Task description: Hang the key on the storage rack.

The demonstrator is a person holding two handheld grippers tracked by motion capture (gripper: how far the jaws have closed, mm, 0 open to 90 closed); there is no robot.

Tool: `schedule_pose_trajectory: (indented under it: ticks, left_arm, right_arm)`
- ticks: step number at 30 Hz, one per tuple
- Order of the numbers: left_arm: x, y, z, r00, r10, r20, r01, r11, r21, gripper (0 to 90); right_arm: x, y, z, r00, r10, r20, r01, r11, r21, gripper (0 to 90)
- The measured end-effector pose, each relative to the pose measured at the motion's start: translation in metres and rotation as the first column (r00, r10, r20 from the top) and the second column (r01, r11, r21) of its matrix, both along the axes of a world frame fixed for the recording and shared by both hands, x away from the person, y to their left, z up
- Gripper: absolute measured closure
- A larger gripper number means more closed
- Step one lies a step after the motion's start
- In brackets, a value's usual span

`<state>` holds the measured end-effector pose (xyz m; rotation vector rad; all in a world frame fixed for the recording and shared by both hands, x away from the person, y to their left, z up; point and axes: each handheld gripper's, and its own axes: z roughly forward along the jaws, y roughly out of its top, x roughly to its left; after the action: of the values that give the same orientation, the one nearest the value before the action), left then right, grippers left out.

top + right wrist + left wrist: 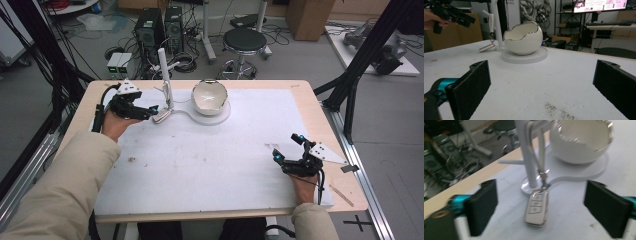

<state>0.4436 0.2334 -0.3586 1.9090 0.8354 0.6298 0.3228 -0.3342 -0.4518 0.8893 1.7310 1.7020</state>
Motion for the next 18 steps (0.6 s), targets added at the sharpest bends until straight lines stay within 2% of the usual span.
schedule_pose_trajectory:
  ticks: [2,3,6,8,12,16,18]
  left_arm:
    - [-0.009,0.007,-0.002,0.9989,-0.047,0.002,0.047,0.9950,-0.088,2.2]
    - [-0.015,0.011,-0.002,0.9973,-0.073,0.006,0.073,0.9915,-0.107,1.7]
    - [-0.032,0.021,-0.002,0.9944,-0.095,0.046,0.101,0.9847,-0.142,1.7]
    - [-0.045,0.025,-0.003,0.9941,-0.076,0.077,0.087,0.9849,-0.150,1.7]
    - [-0.074,0.034,-0.013,0.9858,-0.080,0.148,0.105,0.9792,-0.173,1.7]
    - [-0.099,0.044,-0.023,0.9717,-0.073,0.225,0.130,0.9590,-0.252,1.7]
    - [-0.109,0.049,-0.028,0.9673,-0.059,0.247,0.131,0.9499,-0.284,1.7]
  right_arm:
    - [0.000,0.000,0.000,1.0000,-0.001,-0.001,0.001,1.000,-0.002,0.4]
    - [0.000,0.000,0.000,1.0000,0.000,0.005,0.000,1.000,-0.006,0.4]
    - [0.000,0.000,0.000,1.0000,0.002,-0.002,-0.002,1.000,0.001,0.4]
    - [0.000,0.000,0.000,1.0000,0.000,0.000,0.000,1.000,-0.002,0.4]
    - [0.000,0.000,0.000,1.0000,0.001,0.000,-0.001,1.000,-0.001,0.4]
    - [0.000,0.000,0.000,1.0000,0.002,0.004,-0.002,1.000,-0.003,0.4]
    - [0.000,0.000,0.000,1.0000,0.002,0.000,-0.002,1.000,-0.001,0.4]
